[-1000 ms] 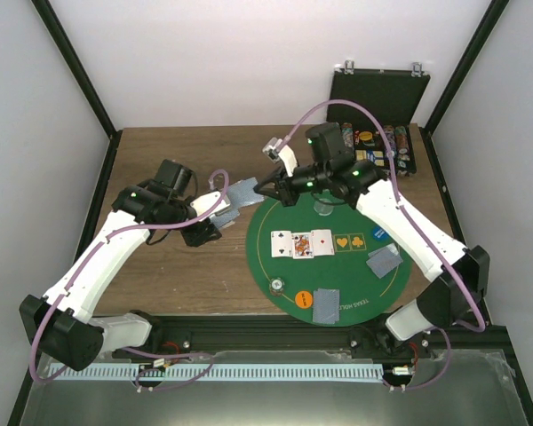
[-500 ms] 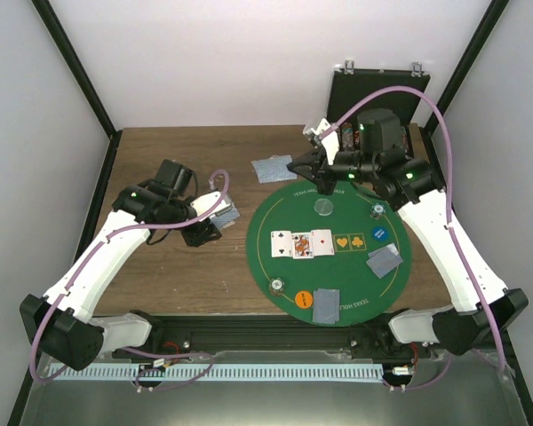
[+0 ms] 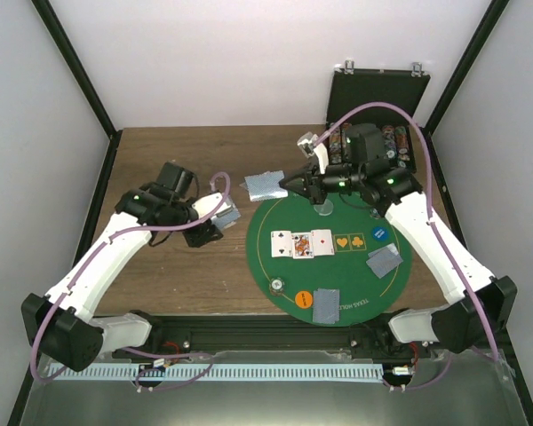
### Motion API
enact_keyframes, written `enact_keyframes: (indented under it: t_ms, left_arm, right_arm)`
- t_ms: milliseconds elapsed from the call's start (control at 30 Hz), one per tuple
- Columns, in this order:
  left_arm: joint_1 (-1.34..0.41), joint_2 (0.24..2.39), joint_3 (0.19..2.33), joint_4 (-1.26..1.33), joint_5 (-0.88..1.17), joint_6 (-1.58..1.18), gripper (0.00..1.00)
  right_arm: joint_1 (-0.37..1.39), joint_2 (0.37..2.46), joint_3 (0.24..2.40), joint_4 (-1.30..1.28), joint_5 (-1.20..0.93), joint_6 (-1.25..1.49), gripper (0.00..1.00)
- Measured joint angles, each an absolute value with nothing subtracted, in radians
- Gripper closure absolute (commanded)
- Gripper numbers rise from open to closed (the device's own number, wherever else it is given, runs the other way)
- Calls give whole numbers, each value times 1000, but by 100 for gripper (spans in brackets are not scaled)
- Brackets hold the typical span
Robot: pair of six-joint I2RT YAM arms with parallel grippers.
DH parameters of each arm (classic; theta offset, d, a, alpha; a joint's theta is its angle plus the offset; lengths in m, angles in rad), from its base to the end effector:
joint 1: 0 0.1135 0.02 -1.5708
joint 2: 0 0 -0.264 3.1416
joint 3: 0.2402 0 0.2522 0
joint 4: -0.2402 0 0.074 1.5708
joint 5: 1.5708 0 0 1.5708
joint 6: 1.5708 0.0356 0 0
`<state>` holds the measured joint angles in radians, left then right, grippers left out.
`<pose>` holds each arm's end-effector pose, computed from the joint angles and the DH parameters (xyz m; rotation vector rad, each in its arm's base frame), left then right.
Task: Distribute texas hold em gaming equipment
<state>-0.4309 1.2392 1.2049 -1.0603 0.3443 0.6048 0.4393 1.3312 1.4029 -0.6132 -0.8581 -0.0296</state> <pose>0.2041 -0.1071 0.3191 1.3889 2.2152 -0.3974 0.2426 0.1438 0.3972 -0.9853 1.8581 1.1462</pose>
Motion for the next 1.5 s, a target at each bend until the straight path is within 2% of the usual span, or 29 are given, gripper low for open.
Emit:
enact_keyframes:
  t_ms: [200,433,600,733,967,1067,1200,1500]
  left_arm:
    - [-430,1231,1057,-950,340,629,53]
    - [-430,1266,831,-784,344,687,55]
    - [-431,1379,780,-671,344,719,55]
    - [-432,1468,757,-575,336,738,52]
    - [-461,1527,724,-463,308,760,38]
    - [-473,1527,716,-431,300,768,18]
    - [-477,1522,716,-434,298,771,1]
    - [-477,1372,802,-598,354,768,1]
  right_arm:
    - [439,1331,1285,-494,-875,147,99]
    - [439,1332,1260,-459,-827,208,99]
    - [439,1333,1237,-466,-789,212,99]
    - [439,1334,1231,-467,-760,211,99]
    - [439,1334,1229,-487,-724,210,99]
    - [439,1334,1228,-493,-714,208,99]
    - [439,1334,1228,-497,-708,202,99]
    - [439,1334,1232,-527,-705,186,99]
